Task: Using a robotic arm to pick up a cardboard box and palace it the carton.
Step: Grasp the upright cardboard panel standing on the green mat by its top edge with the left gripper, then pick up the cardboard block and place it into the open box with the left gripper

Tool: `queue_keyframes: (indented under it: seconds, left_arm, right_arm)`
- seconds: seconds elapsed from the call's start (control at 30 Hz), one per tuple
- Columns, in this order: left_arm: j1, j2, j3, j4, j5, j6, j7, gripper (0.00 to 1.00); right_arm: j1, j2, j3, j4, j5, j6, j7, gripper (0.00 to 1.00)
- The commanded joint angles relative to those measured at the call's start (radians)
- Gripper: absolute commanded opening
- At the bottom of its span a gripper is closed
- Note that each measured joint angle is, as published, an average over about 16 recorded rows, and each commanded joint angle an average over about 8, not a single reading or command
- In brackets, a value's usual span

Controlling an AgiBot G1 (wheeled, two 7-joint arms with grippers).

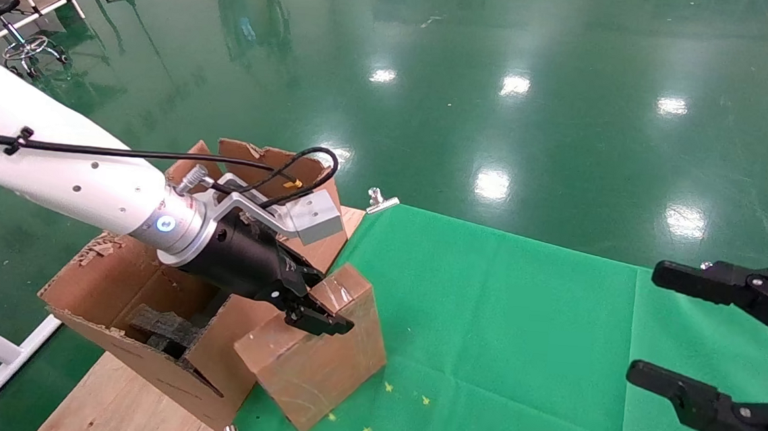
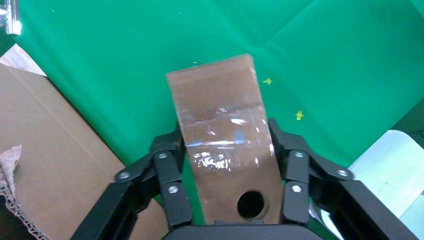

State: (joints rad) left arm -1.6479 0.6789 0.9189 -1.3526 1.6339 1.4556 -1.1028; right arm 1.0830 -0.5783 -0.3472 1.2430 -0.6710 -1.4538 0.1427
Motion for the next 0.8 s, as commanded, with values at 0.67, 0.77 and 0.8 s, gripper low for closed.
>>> queue_keyframes:
  seconds: [0.67,0.77,0.8]
  left_arm:
    - [-0.165,-0.054,-0.138,0.280,-0.107,-0.059,0.233,0.00]
    - [-0.242,-0.051,-0.156,0.392,-0.103,-0.036,0.291,0.00]
    - [-0.267,-0.050,-0.159,0.429,-0.097,-0.028,0.311,0.00]
  right_arm:
    - [0.000,0.000,0.000,0.000,0.000,0.000,0.000,1.00]
    - [0.000,0.000,0.000,0.000,0.000,0.000,0.000,1.00]
    - [0.000,0.000,0.000,0.000,0.000,0.000,0.000,1.00]
